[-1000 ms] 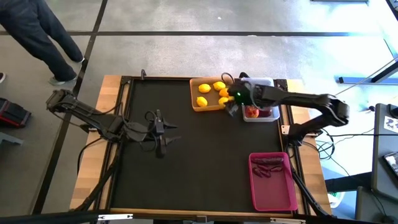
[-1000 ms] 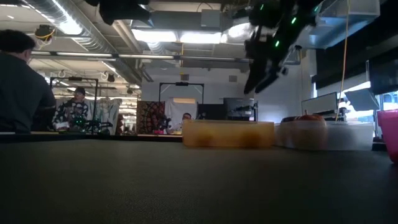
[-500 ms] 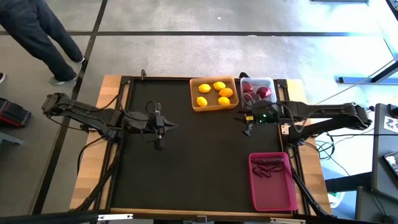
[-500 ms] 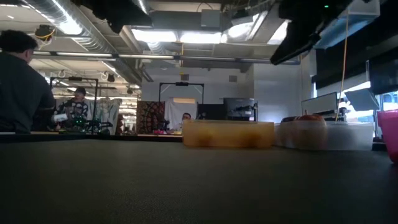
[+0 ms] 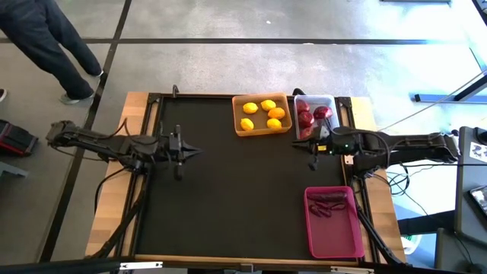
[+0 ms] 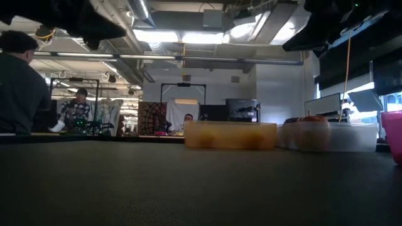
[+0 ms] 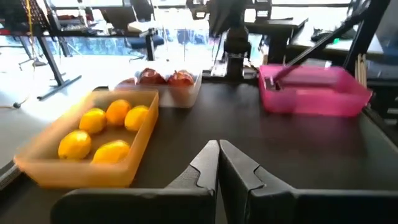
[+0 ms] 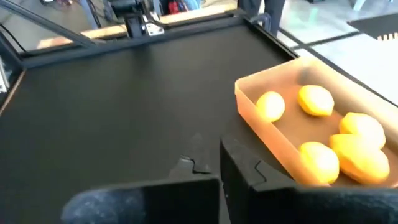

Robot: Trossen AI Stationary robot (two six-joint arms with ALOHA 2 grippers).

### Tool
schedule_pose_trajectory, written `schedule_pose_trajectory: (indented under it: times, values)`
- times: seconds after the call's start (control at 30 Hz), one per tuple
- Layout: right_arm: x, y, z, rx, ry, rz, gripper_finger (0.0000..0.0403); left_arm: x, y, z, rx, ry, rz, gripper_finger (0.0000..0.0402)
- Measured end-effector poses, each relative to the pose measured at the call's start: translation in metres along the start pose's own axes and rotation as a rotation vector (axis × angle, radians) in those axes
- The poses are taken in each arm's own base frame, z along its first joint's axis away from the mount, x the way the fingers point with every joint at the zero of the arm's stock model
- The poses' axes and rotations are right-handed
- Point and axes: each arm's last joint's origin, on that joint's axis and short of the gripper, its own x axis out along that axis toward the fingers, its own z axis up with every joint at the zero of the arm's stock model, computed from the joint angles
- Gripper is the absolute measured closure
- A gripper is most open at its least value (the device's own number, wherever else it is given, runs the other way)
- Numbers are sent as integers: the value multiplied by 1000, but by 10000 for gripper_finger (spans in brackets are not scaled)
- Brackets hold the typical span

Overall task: Sort produce into baskets
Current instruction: Return to Home Position

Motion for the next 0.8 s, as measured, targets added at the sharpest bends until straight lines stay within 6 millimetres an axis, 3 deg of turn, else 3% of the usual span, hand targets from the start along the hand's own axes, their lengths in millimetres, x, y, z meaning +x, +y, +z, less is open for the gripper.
schedule_pose_trajectory:
  times: [0.43,0.8]
  values:
    - [6,1,-20,-2,-74,134,402,-21,14,-47,-69,-90,-34,399]
    - [3,0,-40,8,-130,244,402,-24,18,-81,-99,-118,-30,397]
